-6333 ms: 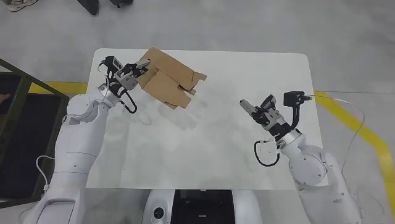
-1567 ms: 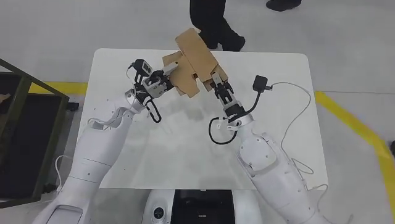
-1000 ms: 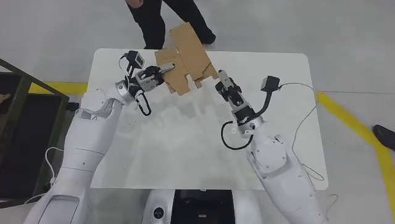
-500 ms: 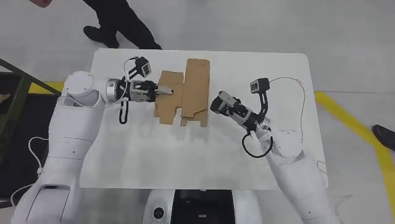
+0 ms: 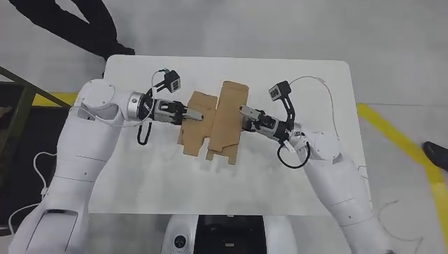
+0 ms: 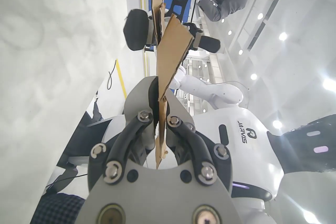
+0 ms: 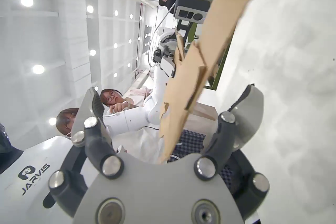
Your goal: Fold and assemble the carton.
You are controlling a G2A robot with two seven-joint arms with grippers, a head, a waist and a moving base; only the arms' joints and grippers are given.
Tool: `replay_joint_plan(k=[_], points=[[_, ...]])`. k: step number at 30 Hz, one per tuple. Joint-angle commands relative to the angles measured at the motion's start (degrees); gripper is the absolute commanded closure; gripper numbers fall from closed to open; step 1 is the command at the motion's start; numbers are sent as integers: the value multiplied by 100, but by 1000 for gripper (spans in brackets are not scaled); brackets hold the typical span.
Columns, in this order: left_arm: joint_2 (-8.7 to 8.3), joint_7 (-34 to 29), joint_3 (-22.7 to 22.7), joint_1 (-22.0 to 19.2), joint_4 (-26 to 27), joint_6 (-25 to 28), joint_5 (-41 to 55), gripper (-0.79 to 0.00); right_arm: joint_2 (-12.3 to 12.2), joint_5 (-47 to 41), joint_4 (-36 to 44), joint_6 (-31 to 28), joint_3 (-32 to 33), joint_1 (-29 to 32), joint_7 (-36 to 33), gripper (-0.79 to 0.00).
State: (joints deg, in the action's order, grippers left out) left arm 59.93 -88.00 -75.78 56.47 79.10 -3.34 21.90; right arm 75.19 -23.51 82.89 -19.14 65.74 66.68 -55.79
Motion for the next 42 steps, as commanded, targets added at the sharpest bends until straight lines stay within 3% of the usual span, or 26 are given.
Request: replay_joint_plan(k=[1,3,12,13,14,15,16,21,29,35,42], points=[[-5,0,53,-40,-31,37,7,0,-3,-5,-71,-11,-21,-63,-90,-117],[-13,0,97,-77,-58,78,-2,0,-6,5,-141,-17,-41,-108,-115,0],[-40,81,143,-207,-168,428,120,0,-20,-56,-244,-54,-125,-181,-232,0],[-42,92,149,-211,-182,492,142,-58,-20,-63,-258,-56,-130,-182,-202,0],[-42,110,154,-213,-206,534,174,-215,-18,-86,-270,-60,-132,-178,-133,0],[-41,150,153,-215,-232,572,228,-434,-15,-98,-281,-64,-130,-177,-41,0],[-41,214,150,-216,-249,621,257,-785,-12,-101,-291,-61,-126,-177,63,0],[-4,1154,-63,-107,-328,863,918,-785,-7,46,-218,52,-28,-109,900,0],[45,3016,-422,595,144,1336,1502,-785,-11,1073,826,875,126,516,3211,0],[91,3826,-263,983,504,1372,1284,-785,53,1532,1751,1496,-187,944,4351,0],[148,4467,-70,1161,805,1584,928,-785,170,1885,1995,1909,-563,988,5416,0]])
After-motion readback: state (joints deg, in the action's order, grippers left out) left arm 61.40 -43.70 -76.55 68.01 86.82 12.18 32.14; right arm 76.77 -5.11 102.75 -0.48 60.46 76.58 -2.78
